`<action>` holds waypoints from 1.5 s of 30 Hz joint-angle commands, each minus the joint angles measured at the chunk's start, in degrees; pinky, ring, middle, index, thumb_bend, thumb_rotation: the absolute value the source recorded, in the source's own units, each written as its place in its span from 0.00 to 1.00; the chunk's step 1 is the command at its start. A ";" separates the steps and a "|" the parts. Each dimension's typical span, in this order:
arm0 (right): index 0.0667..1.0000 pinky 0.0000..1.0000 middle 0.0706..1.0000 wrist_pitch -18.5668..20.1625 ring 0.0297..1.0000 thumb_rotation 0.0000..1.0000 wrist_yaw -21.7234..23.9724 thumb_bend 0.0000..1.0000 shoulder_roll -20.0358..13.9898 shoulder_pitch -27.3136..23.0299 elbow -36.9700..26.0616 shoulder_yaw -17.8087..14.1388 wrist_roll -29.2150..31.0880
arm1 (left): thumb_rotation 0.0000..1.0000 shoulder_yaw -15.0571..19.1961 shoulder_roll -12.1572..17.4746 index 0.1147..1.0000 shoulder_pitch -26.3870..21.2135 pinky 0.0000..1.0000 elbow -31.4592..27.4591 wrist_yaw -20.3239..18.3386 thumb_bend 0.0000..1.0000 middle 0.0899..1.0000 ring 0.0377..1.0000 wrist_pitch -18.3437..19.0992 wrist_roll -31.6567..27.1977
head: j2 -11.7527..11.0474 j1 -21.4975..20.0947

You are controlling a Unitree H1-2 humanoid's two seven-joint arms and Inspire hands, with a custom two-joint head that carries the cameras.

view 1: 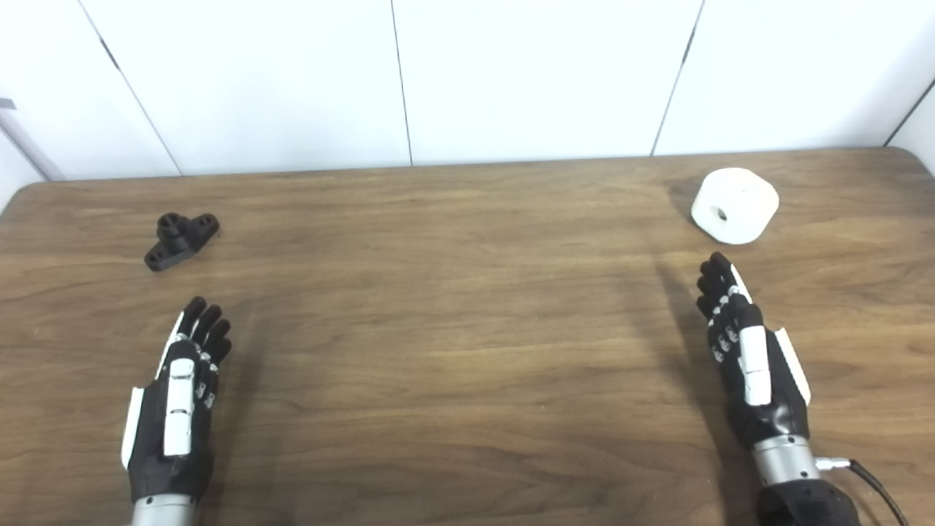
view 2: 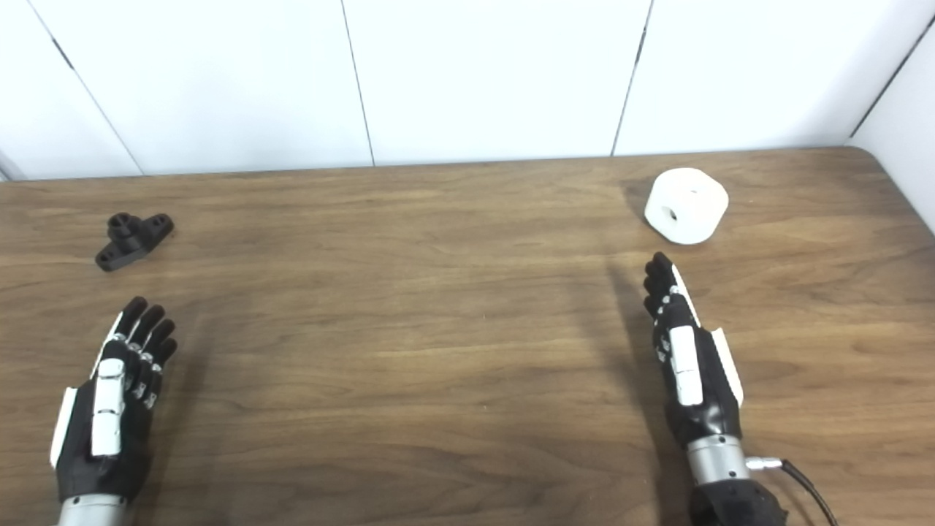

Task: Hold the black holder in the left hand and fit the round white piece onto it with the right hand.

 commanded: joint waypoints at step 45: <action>0.99 1.00 0.97 -3.55 1.00 1.00 1.22 0.55 -1.90 -0.10 4.95 -2.27 1.24 | 0.73 -5.30 -4.00 0.94 0.15 0.96 3.83 4.76 0.44 0.94 0.94 -7.01 5.48 | -11.80 13.88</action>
